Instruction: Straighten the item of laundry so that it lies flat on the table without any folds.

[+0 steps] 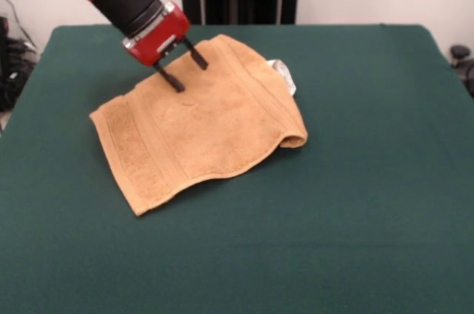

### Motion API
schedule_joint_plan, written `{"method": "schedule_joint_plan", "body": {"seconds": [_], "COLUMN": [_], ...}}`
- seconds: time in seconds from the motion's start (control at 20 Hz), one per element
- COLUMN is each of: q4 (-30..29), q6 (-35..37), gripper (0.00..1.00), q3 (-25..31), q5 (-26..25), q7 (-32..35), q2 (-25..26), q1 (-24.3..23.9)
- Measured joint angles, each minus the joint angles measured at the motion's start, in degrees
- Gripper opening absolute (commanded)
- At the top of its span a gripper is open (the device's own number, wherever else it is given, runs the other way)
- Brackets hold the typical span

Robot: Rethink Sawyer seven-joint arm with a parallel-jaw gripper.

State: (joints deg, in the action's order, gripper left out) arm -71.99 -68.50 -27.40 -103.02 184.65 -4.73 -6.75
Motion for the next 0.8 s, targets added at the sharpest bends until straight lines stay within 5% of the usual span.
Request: {"method": "schedule_joint_plan", "body": {"seconds": [0.25,0.8], "q4": [0.0,-0.1], "q6": [-2.9,-2.9], "gripper": [1.00,1.00], "q3": [0.0,-0.2], "q5": [-0.2,5.7], "q7": [6.9,3.1], "q2": [0.4,-7.4], "q1": [-0.4,-6.8]}}
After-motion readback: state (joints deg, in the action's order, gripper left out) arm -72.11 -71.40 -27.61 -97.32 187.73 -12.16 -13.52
